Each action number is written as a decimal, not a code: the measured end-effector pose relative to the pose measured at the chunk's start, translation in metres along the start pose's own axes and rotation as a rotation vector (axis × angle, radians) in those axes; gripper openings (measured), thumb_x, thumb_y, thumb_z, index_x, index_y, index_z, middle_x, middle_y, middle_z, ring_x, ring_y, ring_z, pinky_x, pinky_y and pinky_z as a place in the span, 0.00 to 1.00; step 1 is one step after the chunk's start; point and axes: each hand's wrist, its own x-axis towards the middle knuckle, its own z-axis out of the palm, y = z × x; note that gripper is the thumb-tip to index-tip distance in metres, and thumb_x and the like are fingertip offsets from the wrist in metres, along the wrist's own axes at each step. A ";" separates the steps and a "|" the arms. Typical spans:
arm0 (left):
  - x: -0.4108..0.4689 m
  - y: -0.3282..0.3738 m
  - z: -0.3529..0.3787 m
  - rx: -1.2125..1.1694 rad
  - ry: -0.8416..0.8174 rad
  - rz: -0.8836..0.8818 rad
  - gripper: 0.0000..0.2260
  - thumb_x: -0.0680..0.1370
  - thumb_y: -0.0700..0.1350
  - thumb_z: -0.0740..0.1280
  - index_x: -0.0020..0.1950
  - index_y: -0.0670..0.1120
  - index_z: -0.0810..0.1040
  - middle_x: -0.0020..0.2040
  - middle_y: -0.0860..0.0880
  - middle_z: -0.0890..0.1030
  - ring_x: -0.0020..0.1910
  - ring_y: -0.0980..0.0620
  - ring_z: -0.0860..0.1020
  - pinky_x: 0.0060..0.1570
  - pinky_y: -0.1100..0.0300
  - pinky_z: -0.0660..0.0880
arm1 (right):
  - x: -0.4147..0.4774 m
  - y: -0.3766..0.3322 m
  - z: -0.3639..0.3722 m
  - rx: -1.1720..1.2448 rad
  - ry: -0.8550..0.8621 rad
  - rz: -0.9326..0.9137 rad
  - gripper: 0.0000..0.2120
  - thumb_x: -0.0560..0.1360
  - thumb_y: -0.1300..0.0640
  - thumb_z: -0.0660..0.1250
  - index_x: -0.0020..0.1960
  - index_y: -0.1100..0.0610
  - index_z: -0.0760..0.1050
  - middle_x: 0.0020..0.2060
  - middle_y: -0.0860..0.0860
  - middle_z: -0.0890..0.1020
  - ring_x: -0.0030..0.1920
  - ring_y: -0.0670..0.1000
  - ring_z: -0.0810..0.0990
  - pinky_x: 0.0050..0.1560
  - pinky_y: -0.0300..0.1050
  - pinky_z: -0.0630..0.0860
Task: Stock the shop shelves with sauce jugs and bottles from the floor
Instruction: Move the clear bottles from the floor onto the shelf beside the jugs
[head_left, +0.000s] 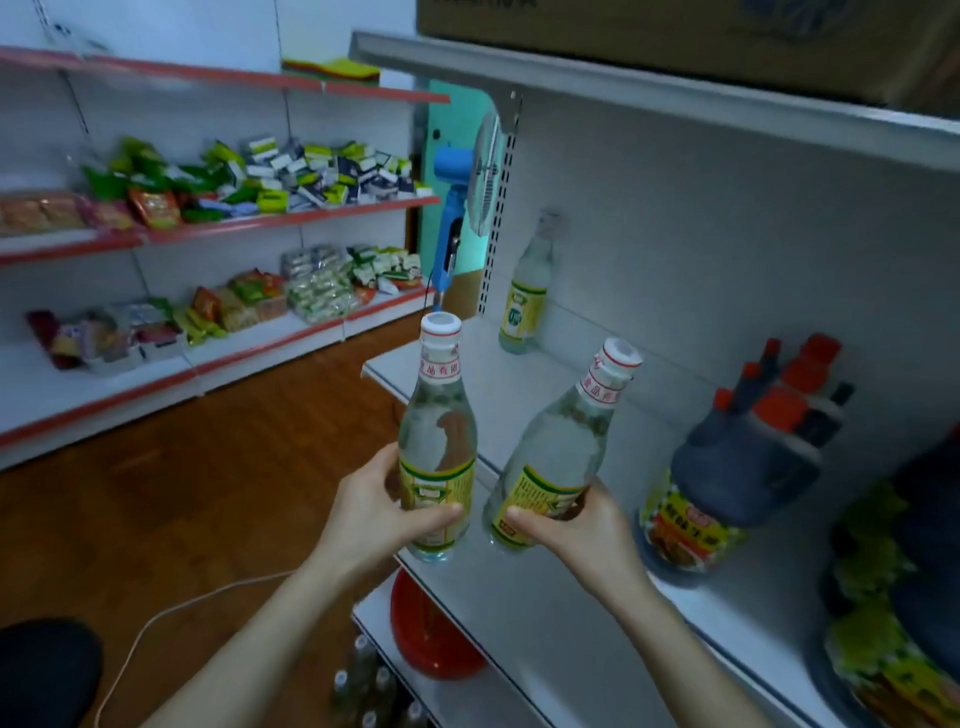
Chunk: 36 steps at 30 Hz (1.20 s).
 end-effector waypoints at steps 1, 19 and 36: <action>0.012 0.004 0.002 0.001 0.004 0.009 0.25 0.59 0.52 0.80 0.51 0.59 0.73 0.47 0.63 0.79 0.46 0.66 0.78 0.44 0.67 0.73 | 0.012 -0.002 -0.003 -0.001 0.011 0.001 0.21 0.59 0.53 0.79 0.50 0.54 0.77 0.41 0.46 0.84 0.42 0.40 0.82 0.42 0.37 0.77; 0.186 -0.007 0.030 0.027 -0.200 0.004 0.23 0.63 0.45 0.79 0.52 0.52 0.72 0.43 0.55 0.78 0.40 0.64 0.74 0.34 0.72 0.68 | 0.115 0.007 0.009 -0.080 0.262 0.179 0.24 0.59 0.54 0.79 0.50 0.54 0.74 0.45 0.48 0.82 0.45 0.46 0.81 0.46 0.42 0.77; 0.237 -0.040 0.074 -0.095 -0.390 0.108 0.30 0.63 0.46 0.79 0.60 0.53 0.68 0.53 0.55 0.76 0.52 0.56 0.76 0.53 0.57 0.75 | 0.137 0.010 0.030 -0.105 0.565 0.332 0.27 0.63 0.54 0.78 0.54 0.54 0.66 0.49 0.49 0.78 0.48 0.48 0.79 0.46 0.38 0.73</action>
